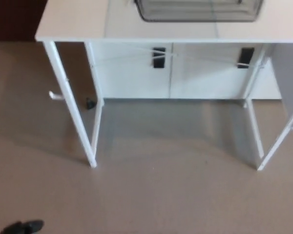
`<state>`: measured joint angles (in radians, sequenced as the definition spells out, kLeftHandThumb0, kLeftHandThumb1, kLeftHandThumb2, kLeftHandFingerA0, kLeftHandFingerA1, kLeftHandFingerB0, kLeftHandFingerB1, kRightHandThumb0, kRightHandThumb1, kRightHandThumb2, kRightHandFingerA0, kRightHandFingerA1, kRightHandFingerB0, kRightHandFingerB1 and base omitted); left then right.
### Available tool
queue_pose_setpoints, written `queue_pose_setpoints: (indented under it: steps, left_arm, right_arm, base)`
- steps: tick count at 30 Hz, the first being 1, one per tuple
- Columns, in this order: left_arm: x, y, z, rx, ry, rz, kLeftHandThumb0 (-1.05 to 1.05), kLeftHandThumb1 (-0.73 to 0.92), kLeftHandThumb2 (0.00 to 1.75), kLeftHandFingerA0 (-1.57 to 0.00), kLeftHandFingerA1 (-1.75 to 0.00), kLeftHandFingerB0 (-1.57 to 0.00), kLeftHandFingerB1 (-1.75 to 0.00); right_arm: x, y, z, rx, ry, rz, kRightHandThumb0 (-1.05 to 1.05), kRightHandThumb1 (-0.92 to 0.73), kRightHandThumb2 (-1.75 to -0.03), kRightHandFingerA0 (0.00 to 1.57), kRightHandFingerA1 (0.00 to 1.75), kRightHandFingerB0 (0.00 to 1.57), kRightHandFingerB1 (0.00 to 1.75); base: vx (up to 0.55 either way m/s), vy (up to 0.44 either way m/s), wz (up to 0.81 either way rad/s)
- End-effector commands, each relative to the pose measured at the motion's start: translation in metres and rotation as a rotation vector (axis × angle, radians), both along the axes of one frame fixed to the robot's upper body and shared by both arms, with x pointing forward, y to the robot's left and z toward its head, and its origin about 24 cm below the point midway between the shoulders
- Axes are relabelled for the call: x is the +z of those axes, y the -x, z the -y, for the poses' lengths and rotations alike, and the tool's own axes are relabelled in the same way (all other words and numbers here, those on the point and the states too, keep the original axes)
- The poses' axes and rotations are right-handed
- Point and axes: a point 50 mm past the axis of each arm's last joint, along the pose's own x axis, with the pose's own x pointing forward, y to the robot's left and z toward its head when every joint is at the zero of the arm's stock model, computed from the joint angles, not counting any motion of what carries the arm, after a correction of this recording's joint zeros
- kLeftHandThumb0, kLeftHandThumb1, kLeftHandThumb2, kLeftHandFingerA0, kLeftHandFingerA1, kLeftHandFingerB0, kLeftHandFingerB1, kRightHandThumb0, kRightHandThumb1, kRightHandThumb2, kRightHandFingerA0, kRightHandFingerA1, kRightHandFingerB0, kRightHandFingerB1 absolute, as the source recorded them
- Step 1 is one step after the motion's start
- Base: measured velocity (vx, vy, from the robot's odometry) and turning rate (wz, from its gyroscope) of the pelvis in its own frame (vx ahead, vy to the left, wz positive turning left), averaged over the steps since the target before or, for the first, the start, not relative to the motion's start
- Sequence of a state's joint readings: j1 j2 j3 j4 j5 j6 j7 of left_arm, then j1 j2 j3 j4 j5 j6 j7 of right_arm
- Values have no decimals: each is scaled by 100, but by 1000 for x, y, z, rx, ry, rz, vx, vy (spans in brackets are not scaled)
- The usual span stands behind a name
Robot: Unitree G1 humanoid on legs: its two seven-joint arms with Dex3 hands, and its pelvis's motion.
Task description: The robot walk towards a table in front and then pushes a layer of a file tray back to its original position using its right hand
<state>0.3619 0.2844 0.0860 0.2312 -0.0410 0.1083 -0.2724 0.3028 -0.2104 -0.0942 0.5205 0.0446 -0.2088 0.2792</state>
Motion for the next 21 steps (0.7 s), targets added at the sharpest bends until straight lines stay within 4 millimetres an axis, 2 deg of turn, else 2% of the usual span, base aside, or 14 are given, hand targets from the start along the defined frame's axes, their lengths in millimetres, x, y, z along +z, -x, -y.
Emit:
queue_pose_setpoints:
  steps: [1,8,11,12,17,20,21]
  left_arm:
    - [0,3,-4,-4,-28,-16,-13,69,60,-47,-43,-33,-37]
    - [-3,8,-2,-9,-13,-30,-16,66,60,-48,-46,-33,-38]
    - [-8,15,2,-23,-21,-50,-14,65,58,-55,-47,-35,-38]
    - [-10,19,3,-40,-18,-57,-12,48,89,-47,-63,-22,-51]
    - [-16,42,10,-56,19,-99,-10,49,90,-45,-62,-21,-50]
    - [-18,53,11,-63,5,-117,-11,47,88,-47,-62,-23,-51]
    - [-19,56,10,-56,10,-126,-12,65,58,-53,-46,-35,-38]
  right_arm:
    - [0,5,6,9,23,-15,-76,-25,-65,97,51,80,48]
    - [-3,9,6,9,21,-29,-76,-25,-65,98,50,81,47]
    - [-5,17,7,12,12,-48,-76,-26,-65,95,50,80,48]
    - [-6,20,7,15,12,-52,-77,-25,-65,96,50,81,47]
    - [-10,34,6,39,17,-78,-80,-25,-65,97,49,80,46]
    - [-12,43,5,37,15,-100,-77,-26,-65,96,49,81,47]
    - [-13,47,5,44,20,-108,-76,-27,-66,94,50,80,48]
  base:
    - [408,271,-12]
    - [314,-16,12]
    - [350,-243,74]
    - [352,-406,61]
    - [290,-246,30]
    - [175,-96,-6]
    - [125,-22,-7]
